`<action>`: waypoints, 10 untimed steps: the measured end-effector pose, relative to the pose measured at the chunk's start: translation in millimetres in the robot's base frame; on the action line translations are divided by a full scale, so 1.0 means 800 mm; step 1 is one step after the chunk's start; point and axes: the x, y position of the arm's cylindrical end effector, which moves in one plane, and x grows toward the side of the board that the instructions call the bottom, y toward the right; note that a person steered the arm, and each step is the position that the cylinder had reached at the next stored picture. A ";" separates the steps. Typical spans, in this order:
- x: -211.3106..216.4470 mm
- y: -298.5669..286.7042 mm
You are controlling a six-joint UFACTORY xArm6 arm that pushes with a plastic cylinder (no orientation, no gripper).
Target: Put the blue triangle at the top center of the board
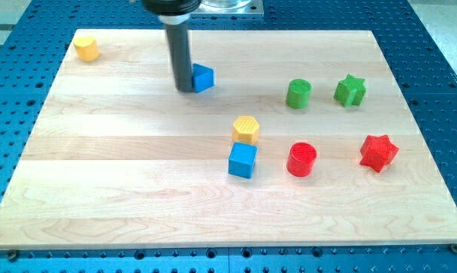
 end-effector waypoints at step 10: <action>-0.023 0.009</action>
